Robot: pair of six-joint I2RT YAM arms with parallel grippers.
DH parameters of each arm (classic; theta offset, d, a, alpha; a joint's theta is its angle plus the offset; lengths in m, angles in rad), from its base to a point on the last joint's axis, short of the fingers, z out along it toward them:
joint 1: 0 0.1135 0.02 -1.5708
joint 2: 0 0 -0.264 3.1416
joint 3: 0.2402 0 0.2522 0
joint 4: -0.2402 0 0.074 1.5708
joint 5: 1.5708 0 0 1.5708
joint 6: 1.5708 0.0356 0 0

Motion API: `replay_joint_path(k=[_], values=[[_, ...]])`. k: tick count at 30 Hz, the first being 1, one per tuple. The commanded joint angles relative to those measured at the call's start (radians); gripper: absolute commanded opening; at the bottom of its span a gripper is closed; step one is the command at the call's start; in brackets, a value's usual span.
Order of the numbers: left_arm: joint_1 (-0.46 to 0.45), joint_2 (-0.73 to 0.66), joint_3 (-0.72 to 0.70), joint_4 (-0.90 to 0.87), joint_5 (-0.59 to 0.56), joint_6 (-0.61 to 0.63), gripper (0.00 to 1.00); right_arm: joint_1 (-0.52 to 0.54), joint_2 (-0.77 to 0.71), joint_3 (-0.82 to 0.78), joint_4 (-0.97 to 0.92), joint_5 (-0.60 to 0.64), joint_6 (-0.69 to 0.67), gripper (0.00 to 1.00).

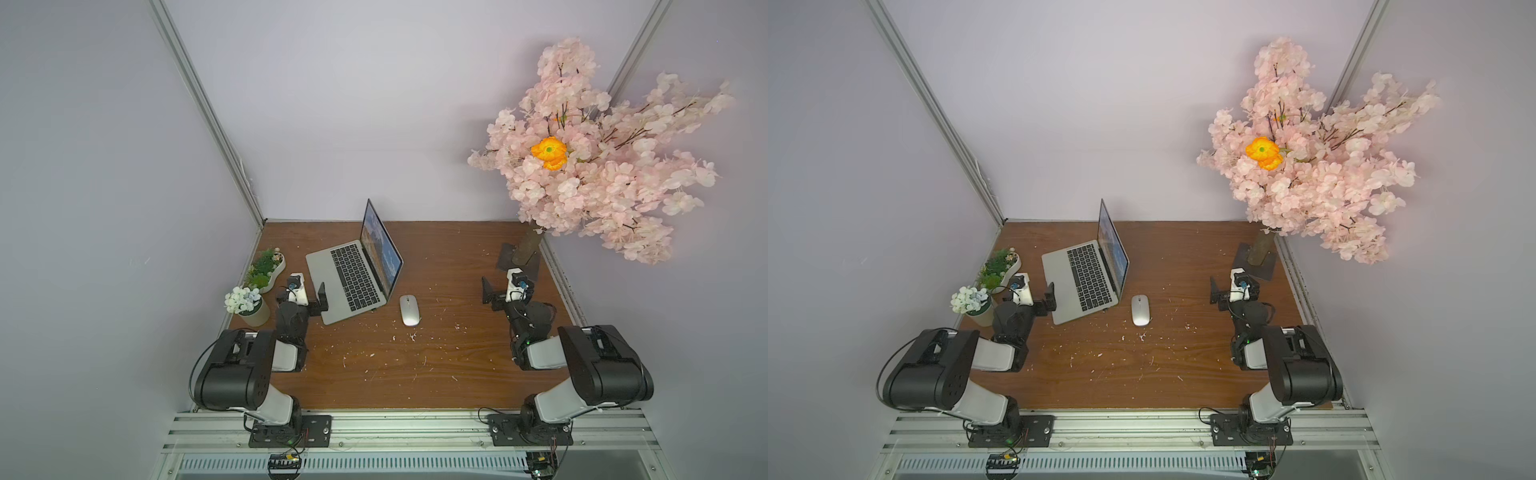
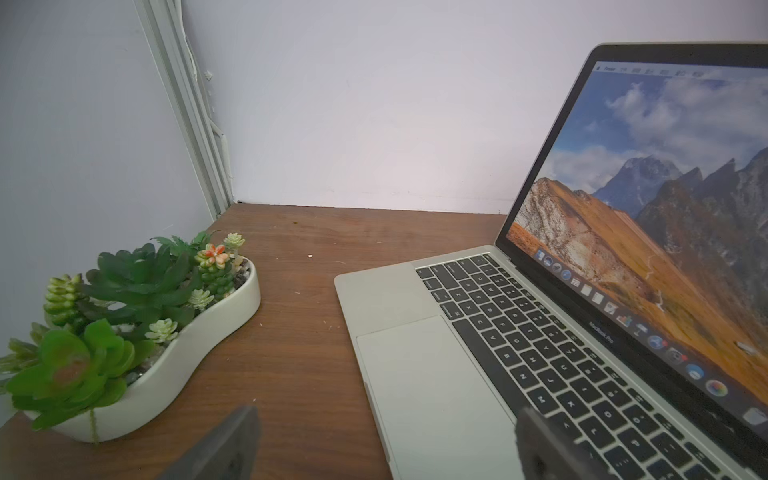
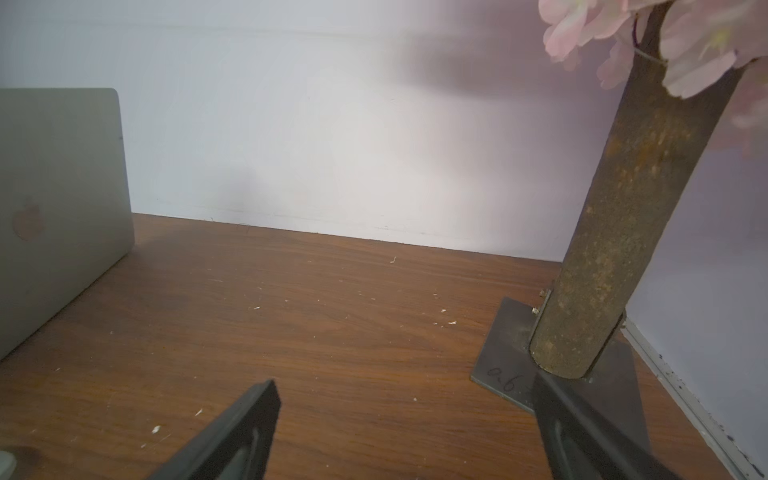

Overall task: Remove the wireless mouse receiver from the laptop
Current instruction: Pick up the mouse from the center of the board.

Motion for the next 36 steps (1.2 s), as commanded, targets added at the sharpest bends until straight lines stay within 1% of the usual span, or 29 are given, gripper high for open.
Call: replay_joint_path(k=[1, 27, 28, 30, 31, 34, 36], values=[[0.01, -0.001, 0.001, 0.017, 0.009, -0.002, 0.98, -0.003, 0.006, -0.008, 0.007, 0.012, -0.004, 1.0], [0.01, -0.003, -0.001, 0.018, 0.009, -0.002, 0.98, -0.003, 0.007, -0.008, 0.005, 0.012, -0.004, 0.99], [0.009, -0.005, -0.002, 0.017, -0.001, -0.002, 0.98, -0.002, 0.008, -0.007, 0.004, 0.012, -0.003, 1.0], [0.009, -0.034, -0.003, 0.014, -0.056, -0.02, 0.98, -0.002, 0.006, -0.007, 0.001, 0.013, -0.004, 1.0], [0.009, -0.062, 0.01, -0.034, -0.077, -0.03, 0.98, -0.002, 0.005, -0.008, 0.001, 0.013, -0.004, 1.0], [0.009, -0.176, 0.09, -0.274, -0.092, -0.041, 0.98, -0.002, -0.026, -0.01, -0.009, 0.018, 0.004, 1.0], [0.01, -0.242, 0.138, -0.426, -0.123, -0.108, 0.98, -0.002, -0.113, 0.013, -0.124, 0.052, 0.017, 1.0]])
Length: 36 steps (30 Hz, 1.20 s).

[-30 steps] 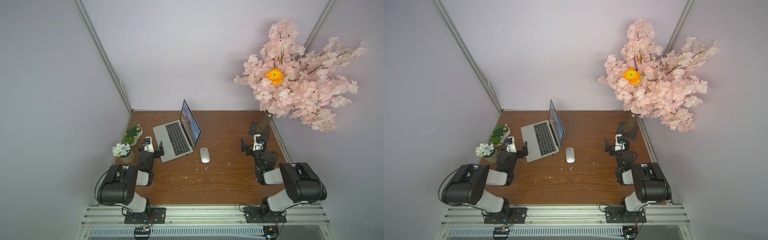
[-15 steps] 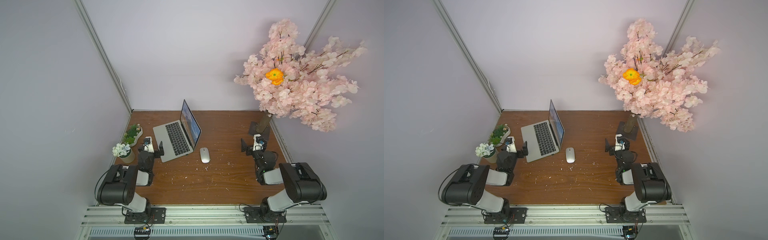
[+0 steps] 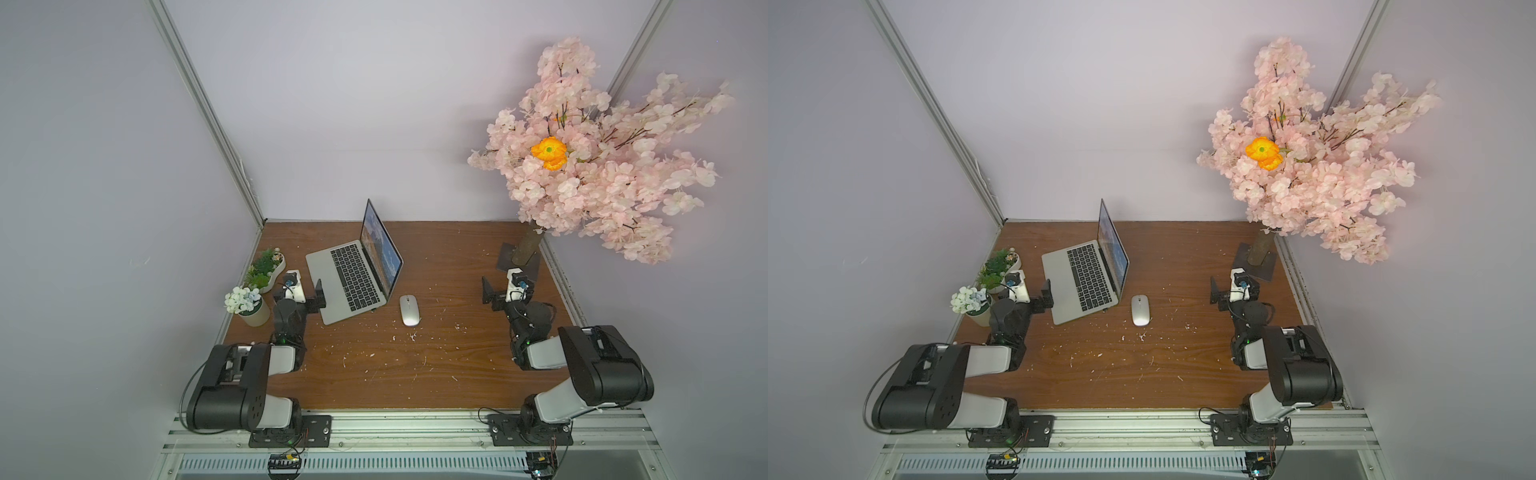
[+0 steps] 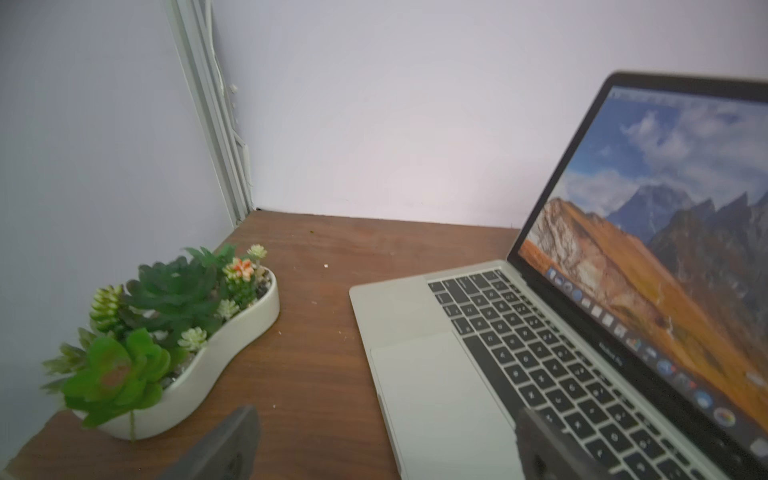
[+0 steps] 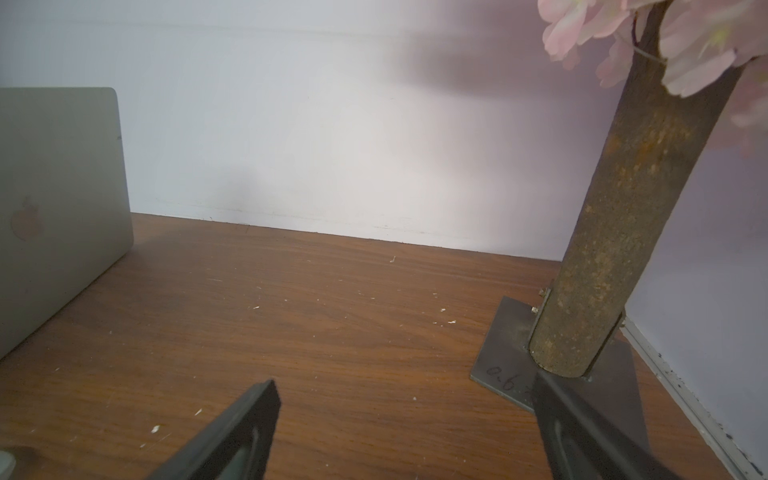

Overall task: Remove the wireless mouse receiver from the laptop
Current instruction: Pick up the mouse from the center of the board.

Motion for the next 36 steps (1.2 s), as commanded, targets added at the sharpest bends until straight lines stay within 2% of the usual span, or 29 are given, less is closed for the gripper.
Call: replay_joint_path(k=[1, 3, 5, 7, 8, 11, 13, 15, 17, 19, 21, 25, 32, 36], values=[[0.011, -0.094, 0.101, -0.28, -0.062, -0.109, 0.98, -0.003, -0.138, 0.037, -0.191, 0.066, 0.036, 0.99], [0.012, -0.135, 0.15, -0.423, -0.046, -0.195, 0.98, -0.003, -0.23, 0.091, -0.391, 0.113, 0.109, 0.99], [0.012, -0.16, 0.21, -0.603, 0.005, -0.279, 0.98, 0.002, -0.29, 0.136, -0.554, 0.112, 0.186, 0.9], [0.012, -0.16, 0.259, -0.748, 0.093, -0.374, 0.98, 0.03, -0.321, 0.221, -0.811, 0.116, 0.293, 0.86], [0.012, -0.153, 0.283, -0.809, 0.156, -0.41, 1.0, 0.064, -0.31, 0.266, -0.93, 0.112, 0.323, 0.83], [-0.002, -0.122, 0.315, -0.95, 0.309, -0.476, 0.92, 0.25, -0.284, 0.354, -1.201, 0.164, 0.36, 0.81], [-0.042, -0.114, 0.313, -1.005, 0.329, -0.48, 0.87, 0.392, -0.309, 0.335, -1.227, 0.197, 0.422, 0.82], [-0.102, -0.119, 0.31, -1.053, 0.283, -0.477, 0.86, 0.516, -0.326, 0.304, -1.211, 0.204, 0.509, 0.83], [-0.131, -0.127, 0.295, -1.069, 0.288, -0.491, 0.87, 0.651, -0.311, 0.285, -1.17, 0.231, 0.551, 0.86], [-0.135, -0.143, 0.276, -1.076, 0.306, -0.513, 0.87, 0.773, -0.261, 0.285, -1.136, 0.285, 0.564, 0.88], [-0.135, -0.16, 0.267, -1.092, 0.329, -0.514, 0.87, 0.85, -0.176, 0.302, -1.096, 0.299, 0.563, 0.9], [-0.136, -0.185, 0.266, -1.157, 0.325, -0.467, 0.87, 0.925, -0.001, 0.387, -1.084, 0.349, 0.535, 0.94], [-0.136, -0.173, 0.276, -1.193, 0.34, -0.466, 0.87, 0.93, 0.199, 0.553, -1.19, 0.493, 0.599, 0.97], [-0.136, -0.171, 0.285, -1.211, 0.337, -0.455, 0.87, 0.928, 0.269, 0.598, -1.199, 0.486, 0.612, 0.95]])
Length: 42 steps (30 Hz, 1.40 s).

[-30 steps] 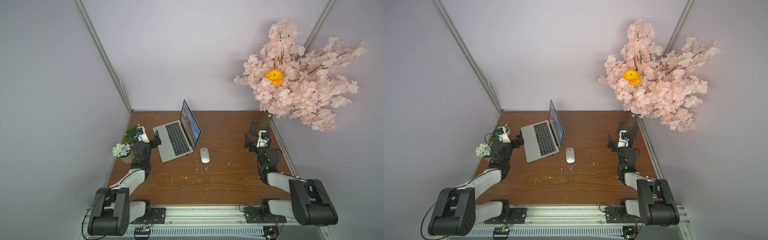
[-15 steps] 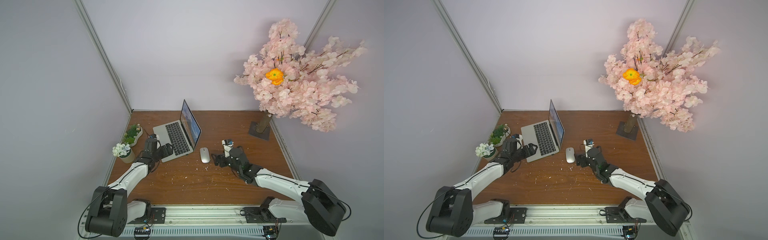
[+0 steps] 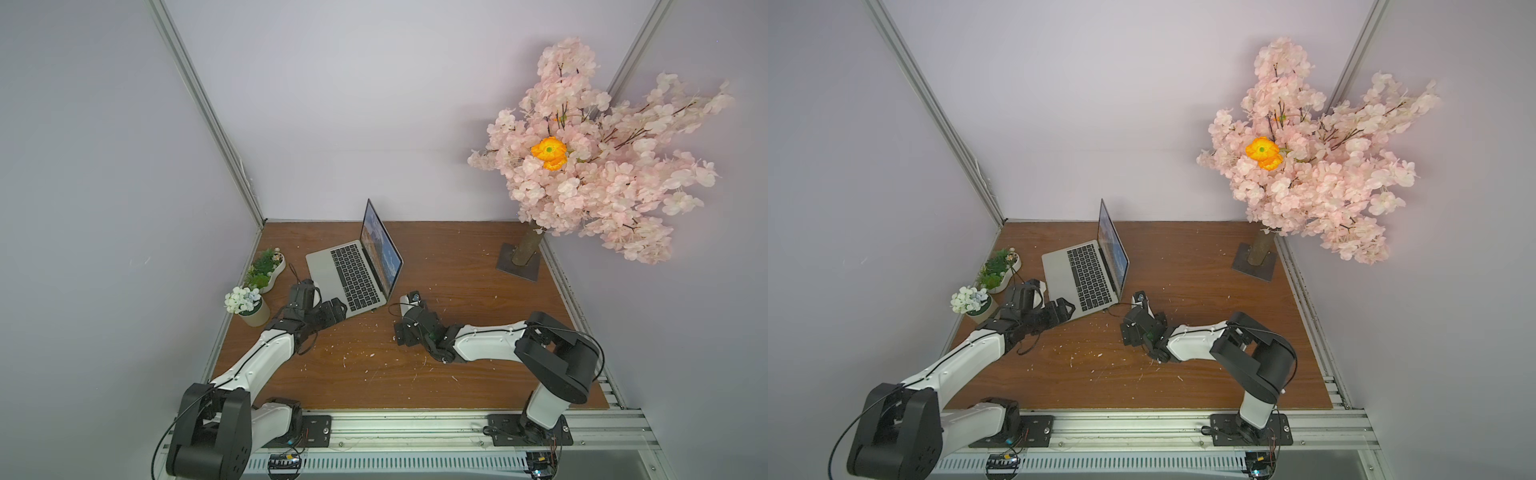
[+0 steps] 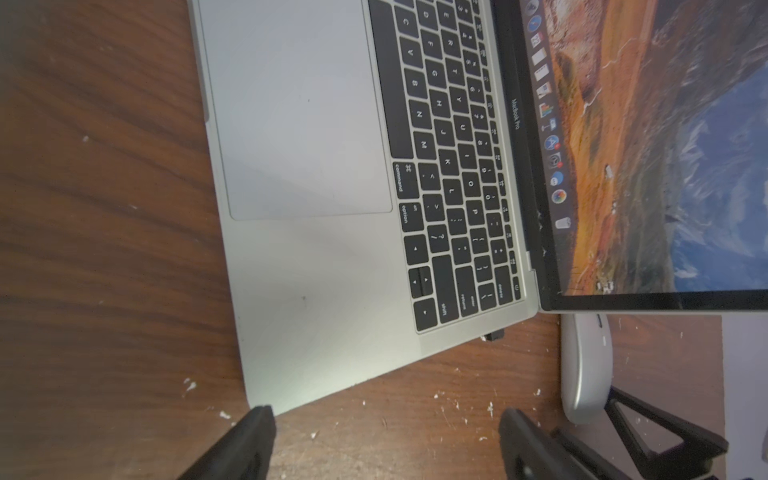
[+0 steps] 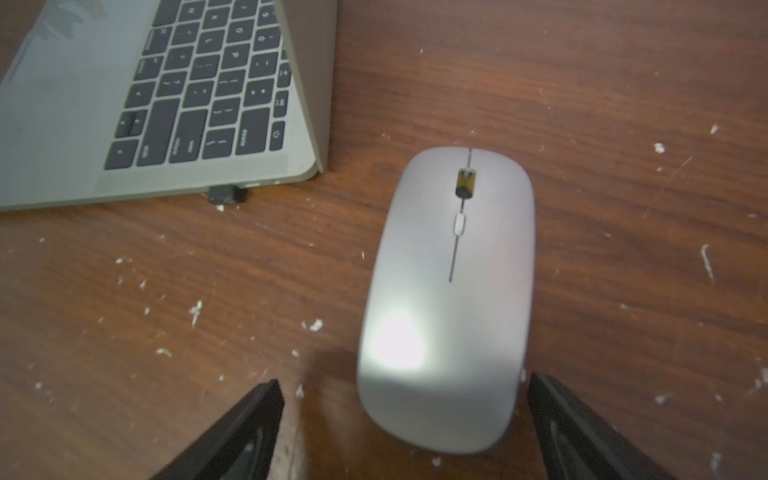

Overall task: Remove the wireless mouse receiver from the laptop
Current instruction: Pick up the mouse from the center of the board.

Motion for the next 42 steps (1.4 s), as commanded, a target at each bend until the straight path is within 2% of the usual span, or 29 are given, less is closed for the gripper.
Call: replay_joint_path(k=[1, 10, 15, 19, 23, 25, 27, 29, 30, 33, 35, 37, 40, 42], values=[[-0.003, 0.002, 0.015, -0.039, 0.012, 0.022, 0.87, -0.001, 0.041, 0.029, -0.027, 0.035, 0.028, 0.93], [-0.002, 0.031, 0.01, -0.043, 0.009, 0.003, 0.86, -0.039, 0.085, 0.031, -0.005, -0.003, 0.032, 0.71], [-0.003, 0.043, 0.016, -0.03, 0.013, 0.005, 0.86, -0.056, 0.104, 0.05, -0.026, -0.006, -0.006, 0.62], [-0.003, 0.048, 0.03, -0.031, 0.025, 0.018, 0.86, -0.062, 0.083, 0.049, -0.037, -0.016, -0.022, 0.44], [-0.003, 0.035, 0.02, -0.01, 0.061, 0.018, 0.86, -0.071, 0.01, 0.011, -0.021, -0.093, -0.057, 0.36], [-0.003, 0.021, 0.01, 0.017, 0.101, 0.012, 0.86, -0.082, -0.052, -0.013, -0.021, -0.164, -0.076, 0.31], [-0.007, 0.0, -0.005, 0.061, 0.163, 0.008, 0.86, -0.102, -0.132, -0.036, -0.029, -0.265, -0.096, 0.3], [-0.055, -0.045, -0.022, 0.165, 0.249, 0.015, 0.88, -0.139, -0.233, -0.047, -0.064, -0.457, -0.123, 0.3], [-0.109, -0.075, -0.021, 0.203, 0.235, 0.05, 0.88, -0.157, -0.271, -0.046, -0.092, -0.539, -0.133, 0.31], [-0.333, -0.175, -0.028, 0.283, 0.093, 0.237, 0.91, -0.221, -0.386, -0.039, -0.199, -0.791, -0.149, 0.34], [-0.414, -0.216, -0.062, 0.385, 0.096, 0.326, 0.92, -0.277, -0.456, -0.04, -0.271, -0.92, -0.155, 0.34], [-0.425, -0.25, -0.101, 0.474, 0.19, 0.411, 0.92, -0.324, -0.519, -0.038, -0.349, -1.019, -0.172, 0.33], [-0.427, -0.307, -0.174, 0.595, 0.244, 0.565, 0.98, -0.36, -0.587, -0.031, -0.444, -1.134, -0.212, 0.32], [-0.429, -0.296, -0.154, 0.564, 0.269, 0.664, 1.0, -0.361, -0.607, -0.029, -0.501, -1.197, -0.229, 0.31]])
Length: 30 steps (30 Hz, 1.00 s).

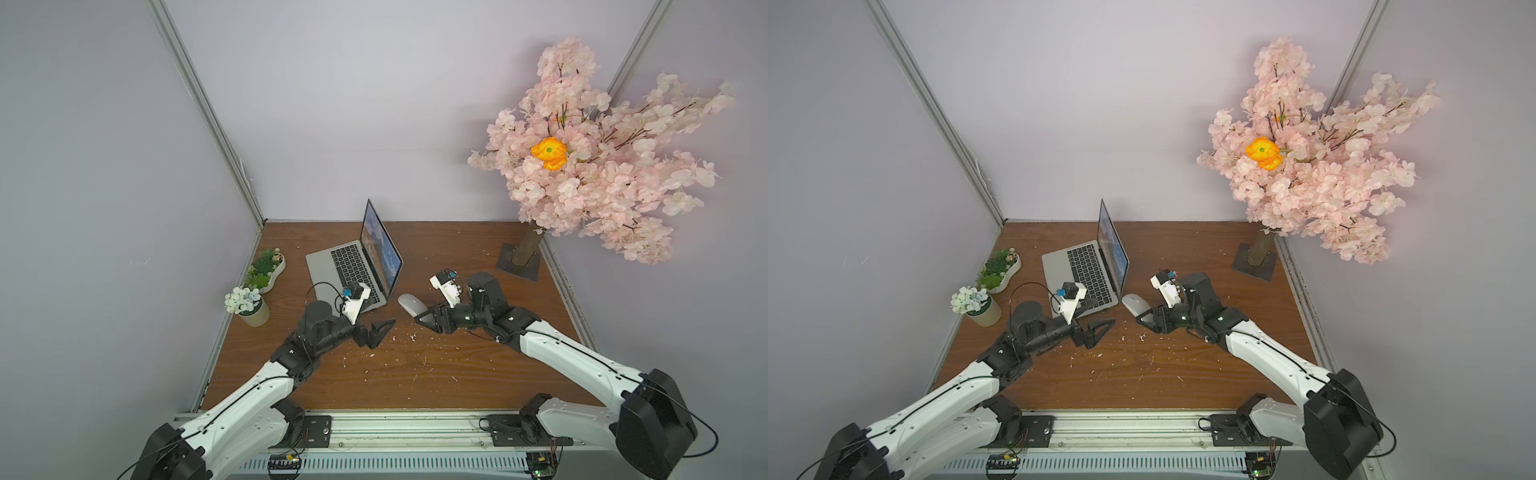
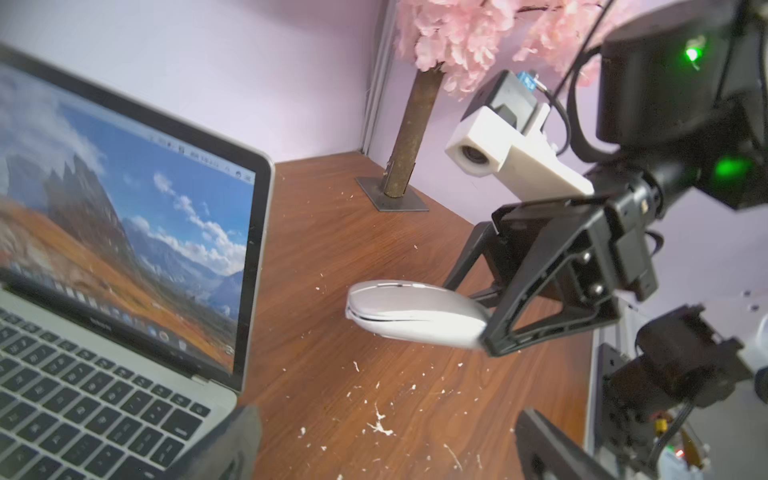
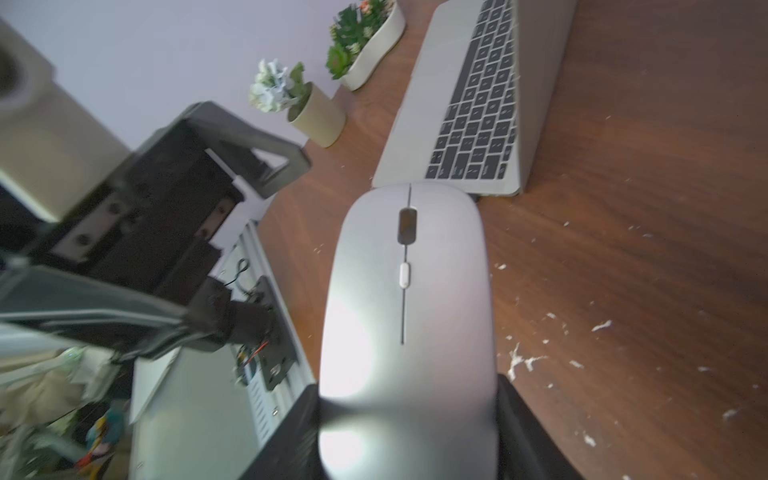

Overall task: Remove the wireless mouse receiver from the laptop
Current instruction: Pick up the mouse from the center of the board, then place the mouse at the center of the board.

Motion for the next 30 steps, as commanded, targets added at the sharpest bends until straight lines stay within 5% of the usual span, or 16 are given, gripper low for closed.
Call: replay_joint_path(k=[1, 14, 24, 30], values=[[-0.011, 0.027, 0.025, 0.04, 0.087, 0.258, 1.0, 0.0, -0.03, 0.014, -0.174, -0.228, -0.066, 0.31], [-0.099, 0.174, 0.124, -0.114, 0.146, 0.541, 1.0, 0.0, -0.016, -0.006, -0.223, -0.345, -0.088, 0.29], [-0.232, 0.238, 0.121, -0.07, 0.072, 0.537, 0.94, 0.001, 0.022, 0.011, -0.191, -0.376, -0.071, 0.29], [-0.233, 0.233, 0.135, -0.069, 0.037, 0.542, 0.79, 0.0, 0.033, -0.001, -0.155, -0.402, -0.046, 0.29]])
